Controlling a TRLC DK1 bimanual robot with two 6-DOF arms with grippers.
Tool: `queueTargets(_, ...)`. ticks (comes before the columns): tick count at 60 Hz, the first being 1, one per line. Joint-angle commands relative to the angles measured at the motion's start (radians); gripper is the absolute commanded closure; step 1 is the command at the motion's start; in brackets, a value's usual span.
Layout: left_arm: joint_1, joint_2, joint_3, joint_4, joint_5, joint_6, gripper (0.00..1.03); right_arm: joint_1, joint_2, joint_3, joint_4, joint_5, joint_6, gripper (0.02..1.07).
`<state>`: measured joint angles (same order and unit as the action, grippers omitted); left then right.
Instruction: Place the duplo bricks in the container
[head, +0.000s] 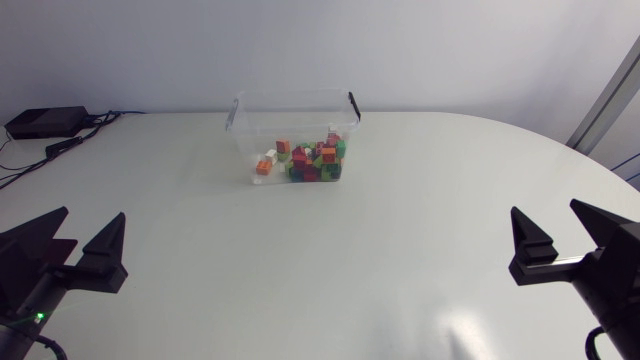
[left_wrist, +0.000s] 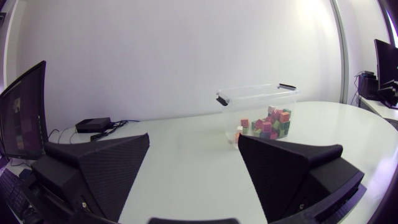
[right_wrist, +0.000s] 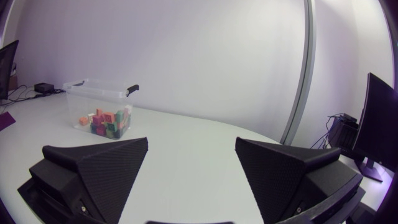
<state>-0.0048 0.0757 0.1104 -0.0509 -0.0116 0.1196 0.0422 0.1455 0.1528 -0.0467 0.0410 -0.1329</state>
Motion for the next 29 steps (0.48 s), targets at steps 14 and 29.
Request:
queueTargets(14,0.005,-0.076,-0.11,0.051,0.012,-0.12,0.04,-0.042,-0.146,-0.153,0.047,-0.041,0.133,0.06)
queueTargets(29,0.005,-0.076,-0.11,0.051,0.012,-0.12,0.04,-0.042,-0.146,-0.153,0.047,-0.041,0.133,0.06)
